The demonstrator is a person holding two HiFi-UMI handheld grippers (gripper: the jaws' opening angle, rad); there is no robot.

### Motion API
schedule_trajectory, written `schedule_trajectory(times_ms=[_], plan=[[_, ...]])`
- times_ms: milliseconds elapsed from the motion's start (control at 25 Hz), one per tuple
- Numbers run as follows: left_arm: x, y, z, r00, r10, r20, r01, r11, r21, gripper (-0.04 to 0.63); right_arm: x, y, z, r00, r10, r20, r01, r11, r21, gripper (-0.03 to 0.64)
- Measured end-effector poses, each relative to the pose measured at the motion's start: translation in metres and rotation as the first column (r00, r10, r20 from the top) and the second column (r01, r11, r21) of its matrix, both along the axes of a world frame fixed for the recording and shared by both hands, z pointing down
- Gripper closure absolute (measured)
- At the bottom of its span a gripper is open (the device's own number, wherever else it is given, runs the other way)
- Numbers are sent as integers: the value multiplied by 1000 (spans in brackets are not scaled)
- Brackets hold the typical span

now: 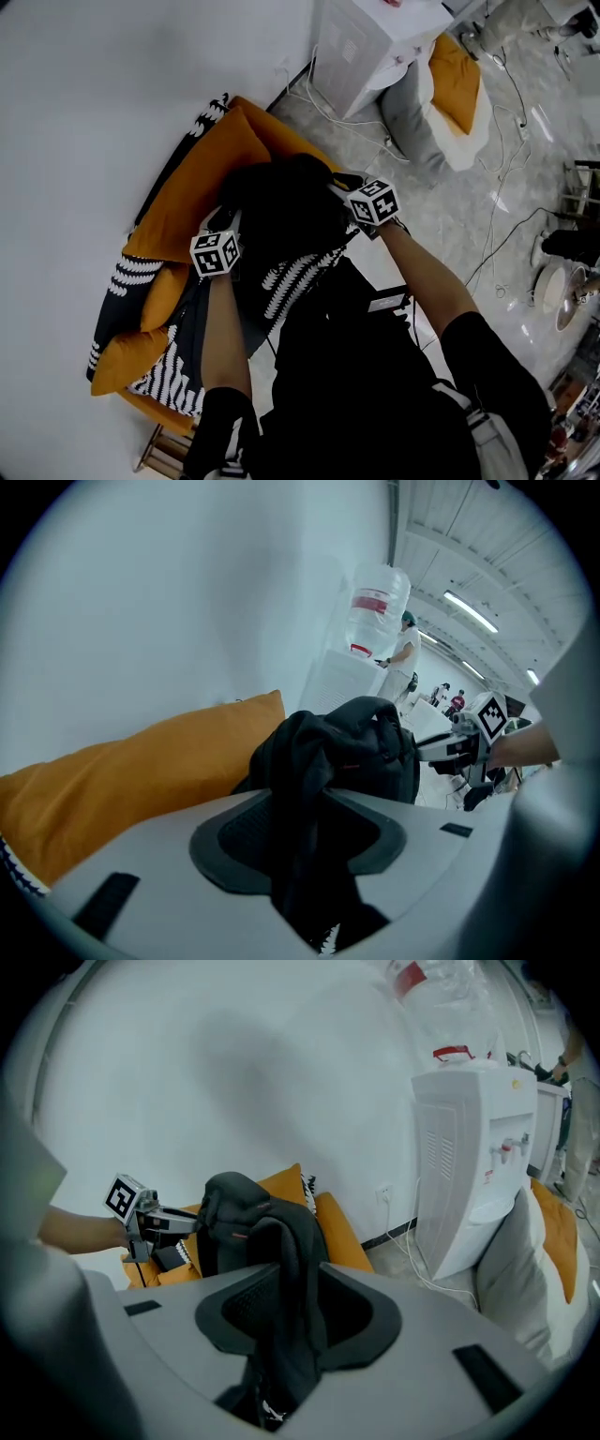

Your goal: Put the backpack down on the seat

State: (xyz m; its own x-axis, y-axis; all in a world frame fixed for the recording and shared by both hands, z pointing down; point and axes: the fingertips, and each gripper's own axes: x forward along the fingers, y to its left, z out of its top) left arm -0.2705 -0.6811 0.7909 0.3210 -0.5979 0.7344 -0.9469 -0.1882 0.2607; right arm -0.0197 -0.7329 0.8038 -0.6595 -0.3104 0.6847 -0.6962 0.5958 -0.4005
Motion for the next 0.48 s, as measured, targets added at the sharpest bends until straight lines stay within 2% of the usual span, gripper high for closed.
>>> schedule_trajectory(times_ms=[80, 160, 200, 280, 480], plan=[[-8, 5, -11, 999, -28, -20, 29, 999, 31, 432, 10, 4, -12, 999, 40, 13, -40, 999, 17, 478], [-13, 11, -28, 997, -58, -43, 61, 996, 70, 446, 19, 10, -31, 996, 86, 34, -87, 995, 49, 511], [-14, 15, -39, 996, -68, -56, 73, 993, 93, 463, 22, 15, -43, 994, 105, 44, -108, 991, 77, 546], [-12, 24, -66, 993, -78, -85, 90, 985, 148, 507, 25, 26, -73, 988, 138, 75, -148, 979, 144, 565], [6, 45, -146, 982, -56, -183, 114, 939, 325, 562, 21, 56, -171, 961, 184, 205, -243, 918, 315, 575]])
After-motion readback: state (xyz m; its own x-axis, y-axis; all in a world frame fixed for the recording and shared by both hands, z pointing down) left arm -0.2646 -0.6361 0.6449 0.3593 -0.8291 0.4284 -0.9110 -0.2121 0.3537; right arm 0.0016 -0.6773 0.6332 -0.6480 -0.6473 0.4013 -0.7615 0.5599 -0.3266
